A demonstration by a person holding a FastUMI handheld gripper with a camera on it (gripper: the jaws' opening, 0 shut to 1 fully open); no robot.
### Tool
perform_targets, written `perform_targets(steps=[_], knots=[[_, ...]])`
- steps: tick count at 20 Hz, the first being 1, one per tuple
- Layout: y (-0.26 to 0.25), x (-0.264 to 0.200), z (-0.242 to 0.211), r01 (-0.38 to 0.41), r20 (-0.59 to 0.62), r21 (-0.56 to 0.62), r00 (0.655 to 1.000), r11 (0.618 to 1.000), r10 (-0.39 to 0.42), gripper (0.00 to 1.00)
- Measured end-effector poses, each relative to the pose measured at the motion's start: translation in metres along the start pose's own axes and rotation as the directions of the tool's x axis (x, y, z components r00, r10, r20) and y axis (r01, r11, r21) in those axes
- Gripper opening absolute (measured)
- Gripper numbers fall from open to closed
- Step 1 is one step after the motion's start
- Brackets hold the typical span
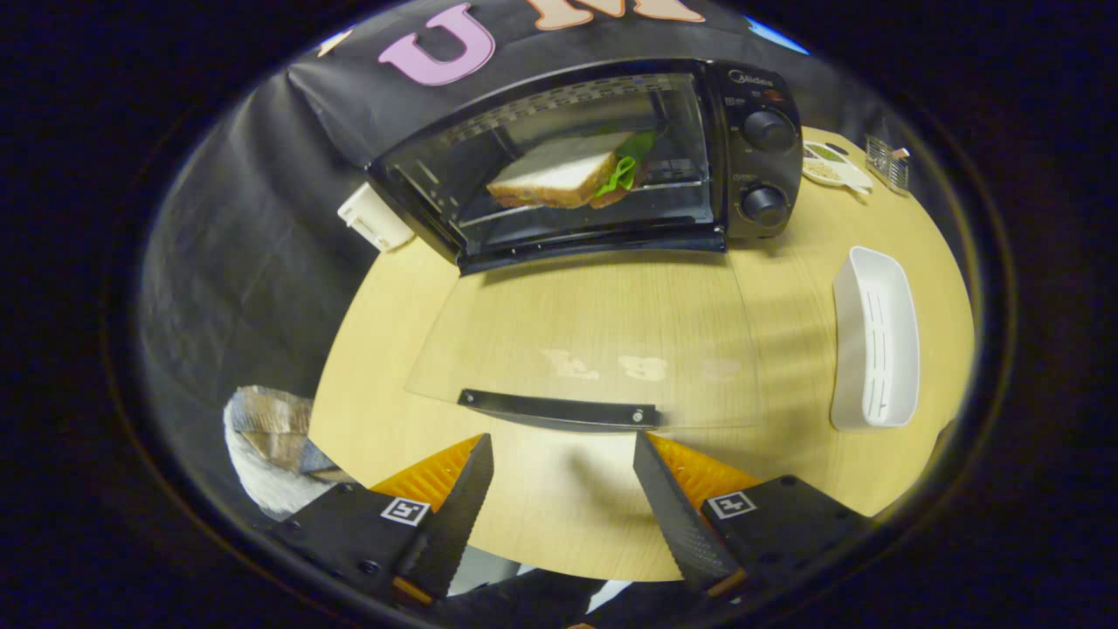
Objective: Open the toaster oven, put the food inside, and close the toaster oven door.
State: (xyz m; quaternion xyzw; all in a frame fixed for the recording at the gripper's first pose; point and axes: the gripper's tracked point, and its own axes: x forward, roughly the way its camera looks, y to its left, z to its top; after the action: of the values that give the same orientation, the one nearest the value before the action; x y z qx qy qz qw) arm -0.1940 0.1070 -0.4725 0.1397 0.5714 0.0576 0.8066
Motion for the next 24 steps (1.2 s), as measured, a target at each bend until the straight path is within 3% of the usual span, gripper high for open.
perform_targets(steps=[6, 11, 15, 24], knots=[[-0.008, 0.004, 0.009, 0.018, 0.002, -0.003, 1.000, 1.000, -0.018, 0.99], [-0.003, -0.014, 0.027, 0.013, 0.078, -0.065, 0.997, 0.998, -0.008, 0.99], [0.001, -0.027, 0.046, -0.010, 0.128, -0.020, 0.992, 1.000, 0.013, 0.99], [0.010, -0.056, 0.127, -0.061, 0.323, 0.009, 0.945, 0.998, 0.055, 0.99]])
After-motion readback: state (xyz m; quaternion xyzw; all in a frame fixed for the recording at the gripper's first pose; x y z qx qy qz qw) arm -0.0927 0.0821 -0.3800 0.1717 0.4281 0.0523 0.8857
